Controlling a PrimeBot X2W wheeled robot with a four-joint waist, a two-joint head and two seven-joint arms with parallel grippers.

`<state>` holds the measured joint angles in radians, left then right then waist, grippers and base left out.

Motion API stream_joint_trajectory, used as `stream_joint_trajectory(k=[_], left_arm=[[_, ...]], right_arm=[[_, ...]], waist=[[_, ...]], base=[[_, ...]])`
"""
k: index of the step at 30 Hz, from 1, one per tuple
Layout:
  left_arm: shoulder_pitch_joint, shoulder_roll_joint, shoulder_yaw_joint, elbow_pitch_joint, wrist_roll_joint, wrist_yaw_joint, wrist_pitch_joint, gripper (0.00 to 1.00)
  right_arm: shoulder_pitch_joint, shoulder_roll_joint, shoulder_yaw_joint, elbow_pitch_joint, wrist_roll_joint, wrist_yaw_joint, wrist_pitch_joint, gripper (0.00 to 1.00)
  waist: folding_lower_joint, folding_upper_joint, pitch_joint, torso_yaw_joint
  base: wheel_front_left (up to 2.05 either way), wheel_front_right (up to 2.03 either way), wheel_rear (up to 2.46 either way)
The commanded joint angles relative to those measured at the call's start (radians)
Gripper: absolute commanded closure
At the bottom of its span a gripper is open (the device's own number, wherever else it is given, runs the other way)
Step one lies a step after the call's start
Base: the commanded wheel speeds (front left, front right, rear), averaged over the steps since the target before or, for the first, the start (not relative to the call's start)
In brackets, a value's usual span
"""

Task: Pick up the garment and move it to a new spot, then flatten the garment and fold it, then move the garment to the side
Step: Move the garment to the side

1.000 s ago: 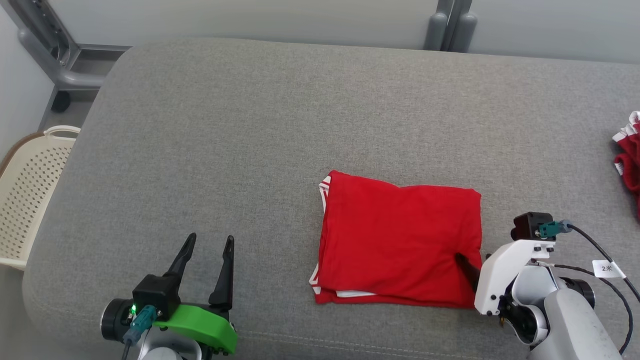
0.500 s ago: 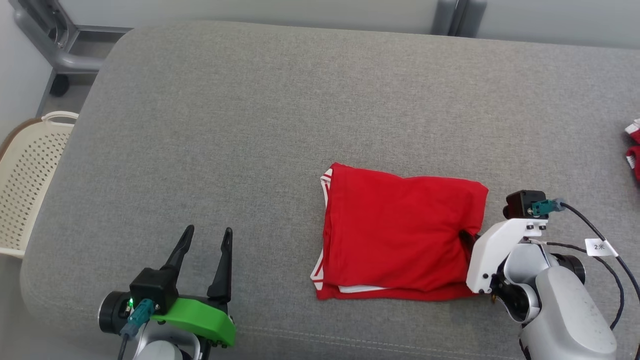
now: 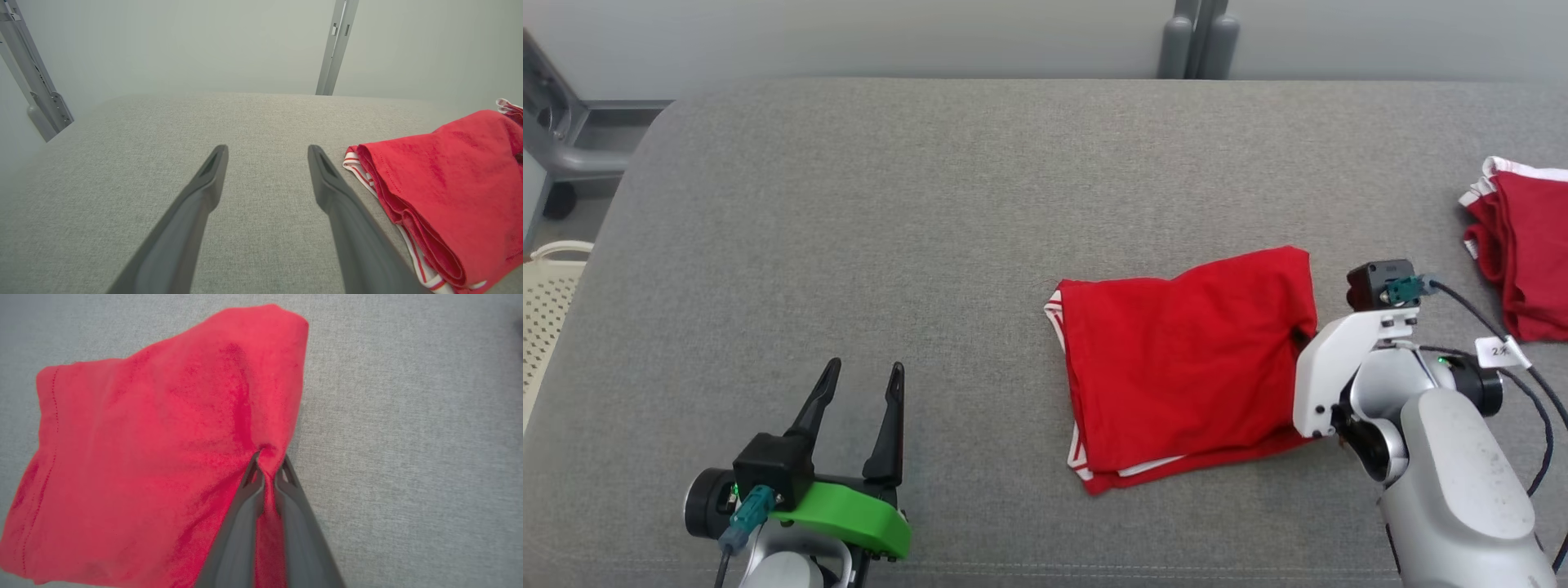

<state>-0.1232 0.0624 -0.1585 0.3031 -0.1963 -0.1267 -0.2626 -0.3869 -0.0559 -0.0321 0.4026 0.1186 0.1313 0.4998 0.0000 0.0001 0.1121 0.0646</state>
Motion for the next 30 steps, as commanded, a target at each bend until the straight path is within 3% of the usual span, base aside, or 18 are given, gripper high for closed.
stream_joint_trajectory(k=[1,14,24,30], left_arm=[[-0.001,0.000,0.002,-0.003,-0.002,0.002,-0.003,0.00],[-0.055,0.008,-0.031,-0.030,0.023,0.000,-0.002,0.00],[-0.115,0.035,-0.065,-0.036,0.030,-0.003,-0.002,0.00],[-0.137,0.057,-0.088,-0.034,0.031,-0.004,-0.001,0.00]], right_arm=[[-0.026,-0.012,-0.005,-0.009,-0.002,-0.001,0.000,1.00],[-0.298,-0.133,-0.036,0.127,0.004,-0.001,-0.047,1.00],[-0.468,-0.247,-0.004,0.221,0.004,-0.001,-0.064,1.00],[-0.522,-0.259,-0.066,0.242,-0.006,-0.001,-0.096,1.00]], waist=[[0.0000,-0.0001,-0.018,-0.042],[0.0000,-0.0001,0.065,-0.174],[0.0000,-0.0001,0.147,-0.207],[0.0000,-0.0001,0.180,-0.215]], base=[[0.00,0.00,0.00],[0.00,0.00,0.00],[0.00,0.00,0.00],[0.00,0.00,0.00]])
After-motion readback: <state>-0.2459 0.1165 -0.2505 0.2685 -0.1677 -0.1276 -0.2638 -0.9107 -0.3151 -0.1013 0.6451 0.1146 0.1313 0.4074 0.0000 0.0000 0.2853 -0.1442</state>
